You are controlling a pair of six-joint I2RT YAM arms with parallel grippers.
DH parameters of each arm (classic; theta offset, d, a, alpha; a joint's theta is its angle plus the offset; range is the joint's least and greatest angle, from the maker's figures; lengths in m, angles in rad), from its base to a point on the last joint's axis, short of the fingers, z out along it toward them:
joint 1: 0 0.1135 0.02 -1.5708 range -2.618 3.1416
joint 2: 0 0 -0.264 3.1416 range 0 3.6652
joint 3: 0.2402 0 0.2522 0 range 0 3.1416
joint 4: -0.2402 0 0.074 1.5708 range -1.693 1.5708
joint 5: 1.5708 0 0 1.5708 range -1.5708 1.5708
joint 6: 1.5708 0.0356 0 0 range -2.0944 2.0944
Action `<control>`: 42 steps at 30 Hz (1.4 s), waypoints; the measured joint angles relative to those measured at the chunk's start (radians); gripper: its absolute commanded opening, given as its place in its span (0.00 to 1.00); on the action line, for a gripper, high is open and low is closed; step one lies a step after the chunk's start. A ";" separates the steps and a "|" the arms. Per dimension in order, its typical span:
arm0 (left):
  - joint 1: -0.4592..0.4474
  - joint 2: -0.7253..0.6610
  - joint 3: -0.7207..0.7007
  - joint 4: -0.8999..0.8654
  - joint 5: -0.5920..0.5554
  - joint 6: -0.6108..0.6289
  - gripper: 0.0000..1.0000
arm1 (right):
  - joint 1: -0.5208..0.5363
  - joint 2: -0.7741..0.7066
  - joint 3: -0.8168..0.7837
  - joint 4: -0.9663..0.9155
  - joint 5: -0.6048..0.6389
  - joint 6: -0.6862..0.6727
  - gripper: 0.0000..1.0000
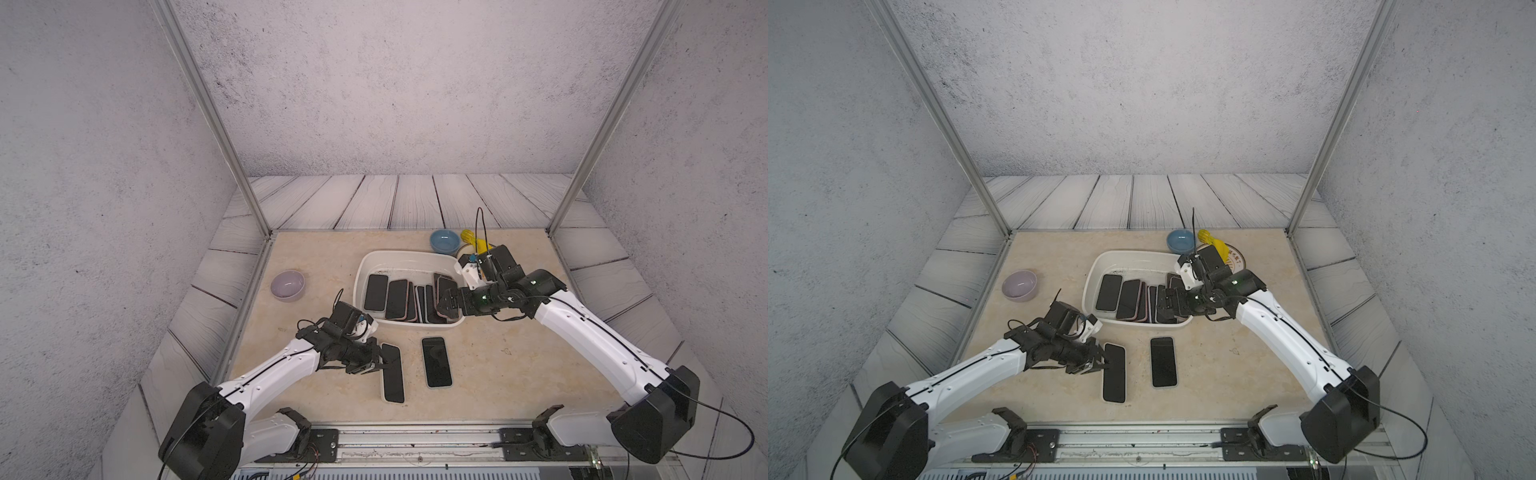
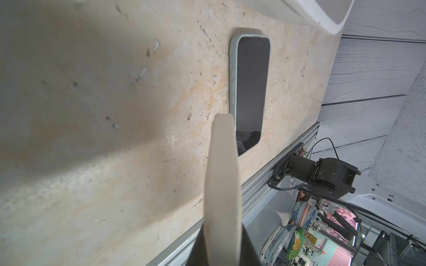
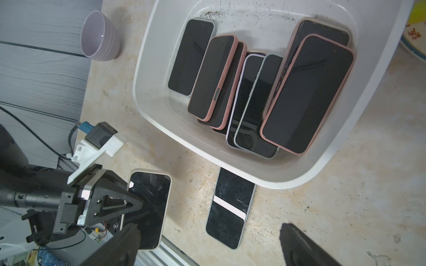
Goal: Take the phone out of the storage box
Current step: Move the storage box to the center of the board.
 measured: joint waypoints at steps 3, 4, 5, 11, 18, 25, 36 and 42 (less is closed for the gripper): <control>0.000 0.058 0.000 0.045 -0.002 0.010 0.00 | 0.000 -0.039 -0.026 0.022 0.011 0.006 1.00; 0.000 0.080 0.001 0.057 -0.002 0.013 0.00 | 0.000 -0.057 -0.037 0.030 0.016 0.008 1.00; 0.000 0.100 0.002 0.067 -0.003 0.015 0.00 | -0.001 -0.075 -0.045 0.038 0.022 0.010 1.00; -0.002 0.214 0.012 0.139 -0.005 0.016 0.00 | -0.003 -0.190 -0.111 0.106 0.069 0.016 1.00; -0.019 0.295 0.058 0.168 0.000 0.017 0.00 | -0.005 -0.230 -0.126 0.126 0.105 0.012 1.00; -0.027 0.357 0.092 0.199 0.007 0.012 0.00 | -0.013 -0.220 -0.126 0.122 0.106 0.004 1.00; -0.057 0.390 0.119 0.229 -0.001 -0.028 0.00 | -0.024 -0.220 -0.134 0.117 0.105 0.002 1.00; -0.088 0.396 0.122 0.258 -0.017 -0.061 0.17 | -0.028 -0.219 -0.150 0.115 0.101 0.002 1.00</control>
